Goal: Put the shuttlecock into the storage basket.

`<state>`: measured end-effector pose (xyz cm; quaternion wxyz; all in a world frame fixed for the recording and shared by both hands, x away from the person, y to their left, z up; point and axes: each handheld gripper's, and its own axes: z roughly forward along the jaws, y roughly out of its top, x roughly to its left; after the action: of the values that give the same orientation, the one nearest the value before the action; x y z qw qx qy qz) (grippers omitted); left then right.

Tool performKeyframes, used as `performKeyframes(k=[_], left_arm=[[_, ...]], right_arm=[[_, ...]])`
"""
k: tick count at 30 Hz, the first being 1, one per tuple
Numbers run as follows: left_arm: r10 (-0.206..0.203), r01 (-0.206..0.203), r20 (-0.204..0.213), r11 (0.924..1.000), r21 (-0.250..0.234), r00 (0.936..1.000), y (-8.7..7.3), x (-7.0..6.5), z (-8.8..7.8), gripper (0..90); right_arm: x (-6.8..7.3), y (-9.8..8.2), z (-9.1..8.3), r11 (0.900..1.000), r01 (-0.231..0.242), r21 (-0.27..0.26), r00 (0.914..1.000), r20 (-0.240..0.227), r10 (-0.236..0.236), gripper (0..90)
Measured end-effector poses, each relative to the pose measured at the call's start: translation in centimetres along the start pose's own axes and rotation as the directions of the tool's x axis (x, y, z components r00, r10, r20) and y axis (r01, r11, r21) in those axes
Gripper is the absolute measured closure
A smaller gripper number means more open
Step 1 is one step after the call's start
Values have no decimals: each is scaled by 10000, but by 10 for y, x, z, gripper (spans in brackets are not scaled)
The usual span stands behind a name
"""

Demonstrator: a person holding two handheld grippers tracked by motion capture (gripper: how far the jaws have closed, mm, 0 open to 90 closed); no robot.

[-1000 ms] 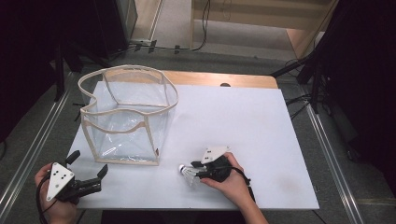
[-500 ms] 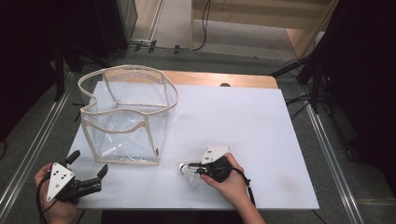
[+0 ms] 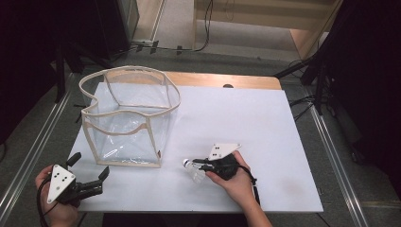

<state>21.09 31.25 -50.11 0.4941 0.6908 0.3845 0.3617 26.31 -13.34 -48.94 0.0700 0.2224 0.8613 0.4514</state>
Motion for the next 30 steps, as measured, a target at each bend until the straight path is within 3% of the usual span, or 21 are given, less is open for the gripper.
performKeyframes(k=[30], left_arm=[[16,-16,10,10000,5,10000,0,0,0,0]], right_arm=[[-22,52,-33,9971,131,-752,9996,249,-113,830]])
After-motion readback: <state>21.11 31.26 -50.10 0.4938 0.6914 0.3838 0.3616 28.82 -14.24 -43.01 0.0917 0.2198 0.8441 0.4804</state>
